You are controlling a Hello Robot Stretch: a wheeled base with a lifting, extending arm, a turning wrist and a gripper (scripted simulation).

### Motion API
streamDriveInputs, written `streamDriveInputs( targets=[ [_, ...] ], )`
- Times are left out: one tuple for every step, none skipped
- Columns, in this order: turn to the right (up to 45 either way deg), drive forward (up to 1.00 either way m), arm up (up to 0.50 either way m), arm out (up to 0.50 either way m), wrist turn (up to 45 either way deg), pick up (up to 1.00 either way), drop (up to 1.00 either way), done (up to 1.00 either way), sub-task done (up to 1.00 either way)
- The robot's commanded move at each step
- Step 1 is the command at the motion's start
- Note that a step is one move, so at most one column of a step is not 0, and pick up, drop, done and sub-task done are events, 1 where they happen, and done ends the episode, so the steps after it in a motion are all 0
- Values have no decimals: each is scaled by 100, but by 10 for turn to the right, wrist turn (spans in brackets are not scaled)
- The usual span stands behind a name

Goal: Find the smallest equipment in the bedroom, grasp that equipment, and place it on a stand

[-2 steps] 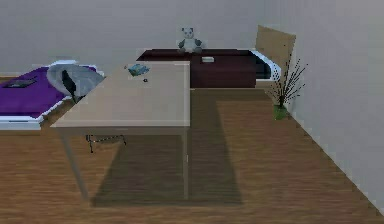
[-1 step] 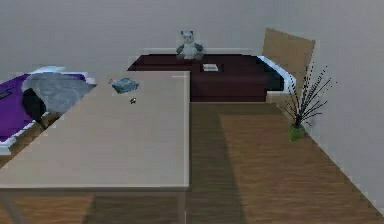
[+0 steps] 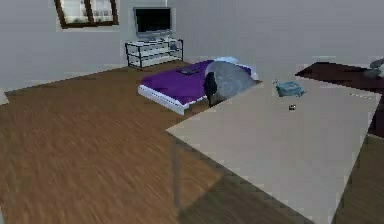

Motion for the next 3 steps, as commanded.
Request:
streamDriveInputs(
  targets=[
    [-300,0,0,0,0,0,0,0,0],
    [0,100,0,0,0,0,0,0,0],
    [-60,0,0,0,0,0,0,0,0]
  ],
)
